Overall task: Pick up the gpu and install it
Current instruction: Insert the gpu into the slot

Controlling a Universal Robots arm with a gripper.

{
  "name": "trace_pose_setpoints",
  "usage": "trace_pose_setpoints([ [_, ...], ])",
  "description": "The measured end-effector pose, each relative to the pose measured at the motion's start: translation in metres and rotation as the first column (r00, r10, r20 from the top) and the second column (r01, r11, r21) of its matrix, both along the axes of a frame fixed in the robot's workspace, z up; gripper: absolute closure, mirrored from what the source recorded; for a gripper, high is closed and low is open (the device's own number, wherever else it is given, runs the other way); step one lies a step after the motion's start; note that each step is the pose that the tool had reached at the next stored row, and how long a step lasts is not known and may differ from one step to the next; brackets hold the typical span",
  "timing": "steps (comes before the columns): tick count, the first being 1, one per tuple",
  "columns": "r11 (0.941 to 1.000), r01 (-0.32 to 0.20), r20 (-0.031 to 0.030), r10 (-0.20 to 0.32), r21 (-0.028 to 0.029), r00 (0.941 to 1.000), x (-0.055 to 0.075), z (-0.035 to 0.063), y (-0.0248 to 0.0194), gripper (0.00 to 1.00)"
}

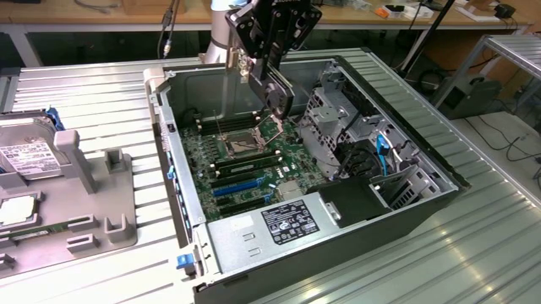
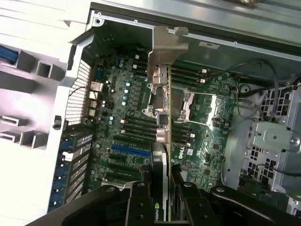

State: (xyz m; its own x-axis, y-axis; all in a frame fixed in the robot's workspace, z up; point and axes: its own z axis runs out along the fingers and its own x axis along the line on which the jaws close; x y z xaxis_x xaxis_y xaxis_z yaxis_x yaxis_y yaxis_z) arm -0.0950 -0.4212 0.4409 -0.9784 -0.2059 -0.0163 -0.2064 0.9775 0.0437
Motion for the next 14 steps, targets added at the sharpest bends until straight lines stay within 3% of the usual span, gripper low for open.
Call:
trace_pose_setpoints([
  [14, 0.9997, -0.023, 0.0, 0.023, 0.0, 0.9997, 0.0, 0.0, 0.0, 0.73],
])
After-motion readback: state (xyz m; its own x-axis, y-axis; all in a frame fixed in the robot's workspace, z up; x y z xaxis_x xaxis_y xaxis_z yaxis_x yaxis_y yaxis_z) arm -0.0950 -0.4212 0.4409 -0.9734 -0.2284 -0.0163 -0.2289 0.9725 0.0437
